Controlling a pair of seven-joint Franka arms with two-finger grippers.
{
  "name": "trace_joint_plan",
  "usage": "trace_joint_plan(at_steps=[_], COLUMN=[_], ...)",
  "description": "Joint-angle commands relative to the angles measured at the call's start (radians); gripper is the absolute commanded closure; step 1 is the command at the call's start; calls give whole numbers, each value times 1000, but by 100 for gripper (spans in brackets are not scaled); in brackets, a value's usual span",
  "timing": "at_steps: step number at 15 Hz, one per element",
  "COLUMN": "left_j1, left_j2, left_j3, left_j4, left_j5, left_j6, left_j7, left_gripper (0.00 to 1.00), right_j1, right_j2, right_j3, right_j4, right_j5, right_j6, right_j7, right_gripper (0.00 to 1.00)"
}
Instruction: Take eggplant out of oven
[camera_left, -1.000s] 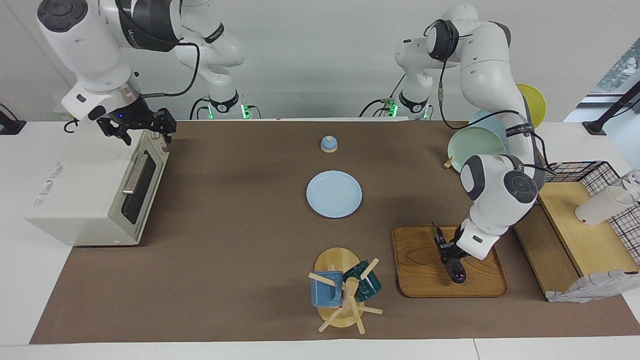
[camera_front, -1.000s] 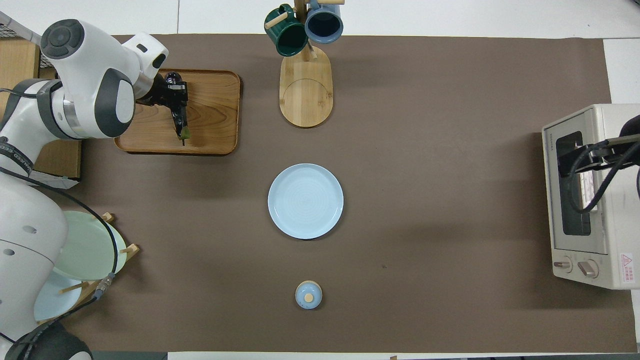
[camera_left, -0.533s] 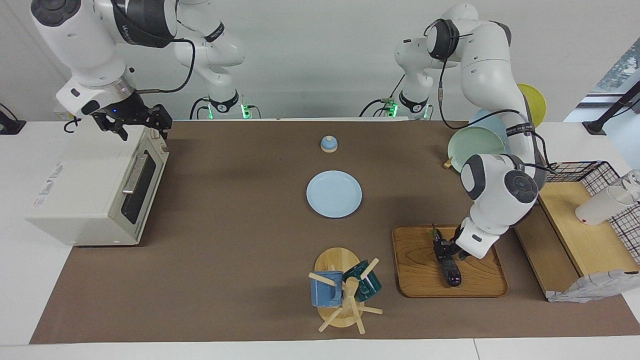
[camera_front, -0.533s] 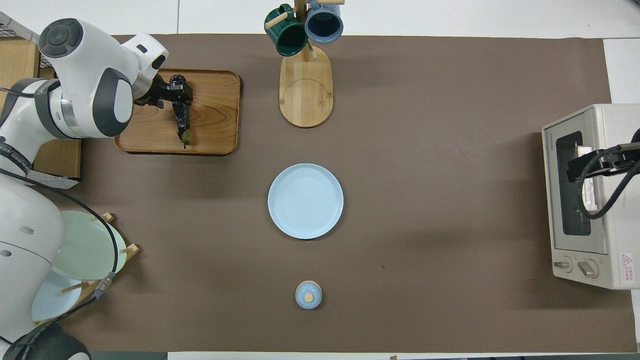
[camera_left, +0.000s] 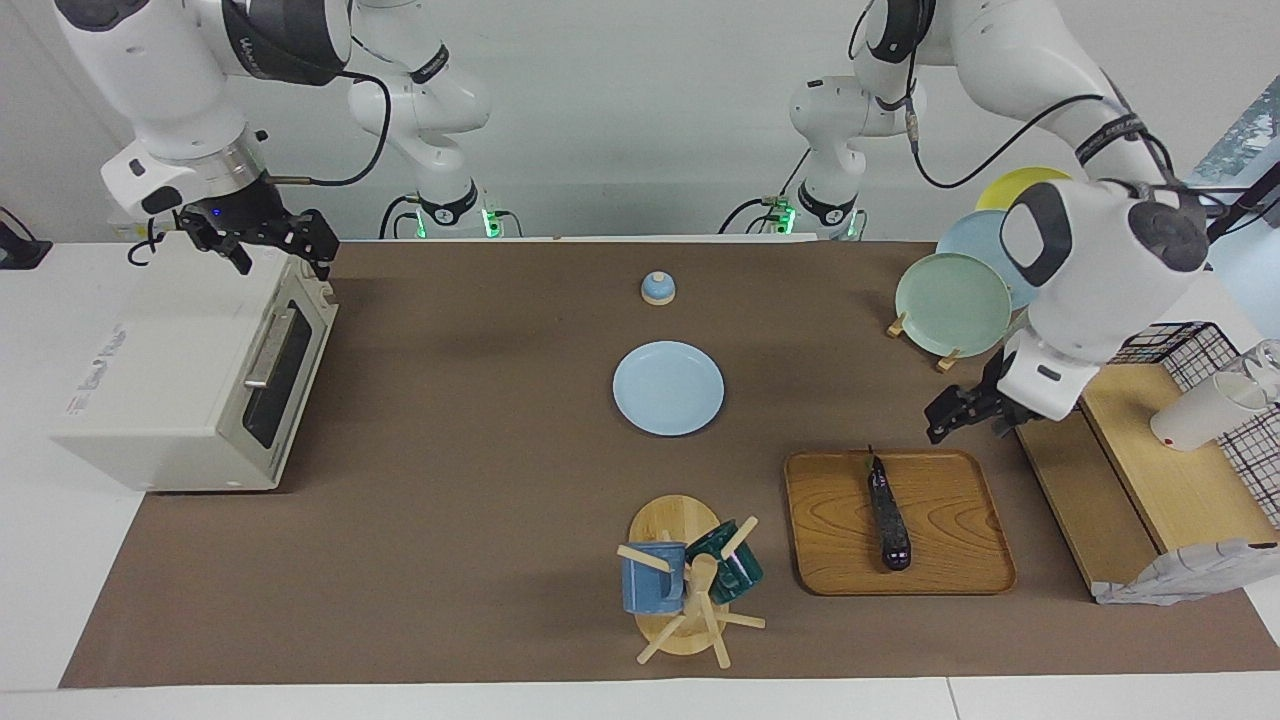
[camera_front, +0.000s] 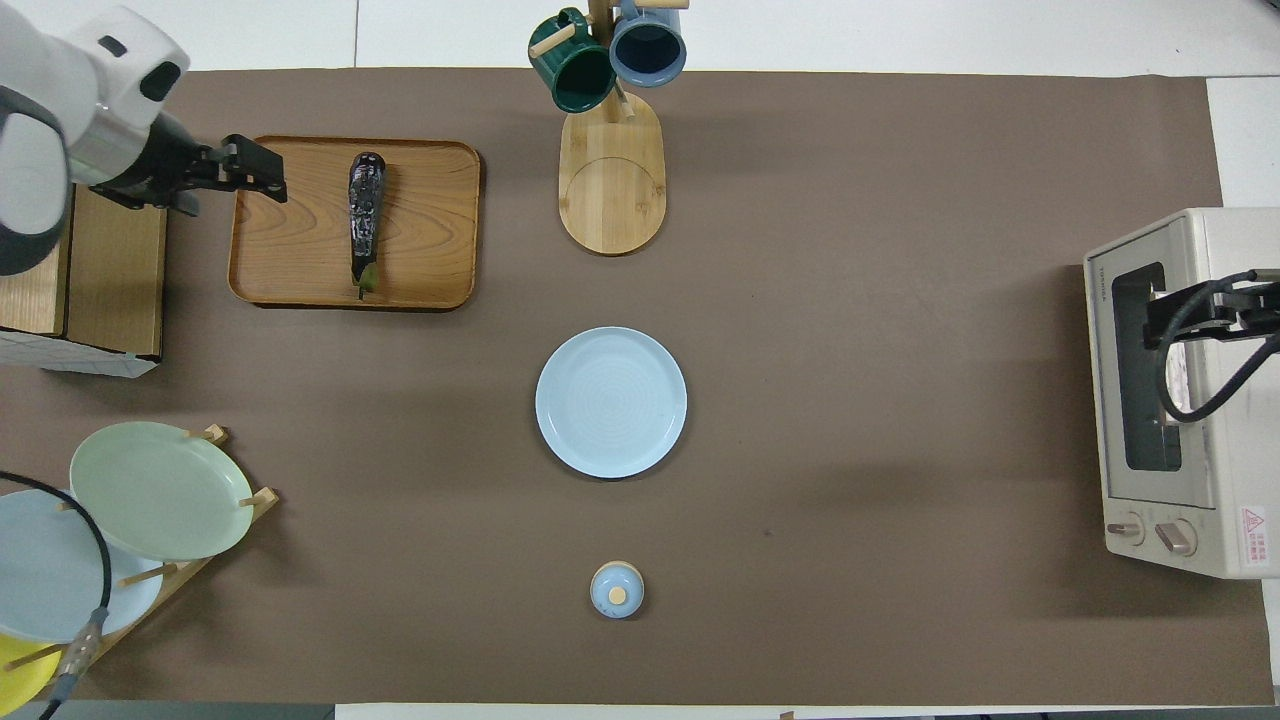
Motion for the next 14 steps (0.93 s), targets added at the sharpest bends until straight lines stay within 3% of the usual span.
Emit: trace_joint_plan(at_steps=[1, 4, 7, 9, 11, 14], left_j1=[18, 18, 3, 0, -3, -14], left_j2=[-149, -262, -360, -387, -367, -313], left_j3=[-4, 2, 2, -1, -6, -4], left_j4=[-74, -155, -313, -365, -318, -162], left_j5=[-2, 1, 19, 34, 35, 34], left_j6=[-117, -191, -169, -148, -142, -288], left_j7=[-12, -12, -34, -22, -23, -25], left_gripper=[0, 0, 0, 0, 0, 0], right_j1=[10, -2, -2, 0, 1, 1], right_j2=[-21, -20, -20, -20, -20, -20], right_j3=[-28, -28, -28, -28, -28, -28], right_j4=[-32, -27, -27, -27, -27, -29], right_j5=[27, 27, 27, 26, 27, 27], right_j6=[15, 12, 12, 14, 14, 14], right_j7=[1, 1, 3, 4, 4, 4], right_gripper=[0, 0, 0, 0, 0, 0])
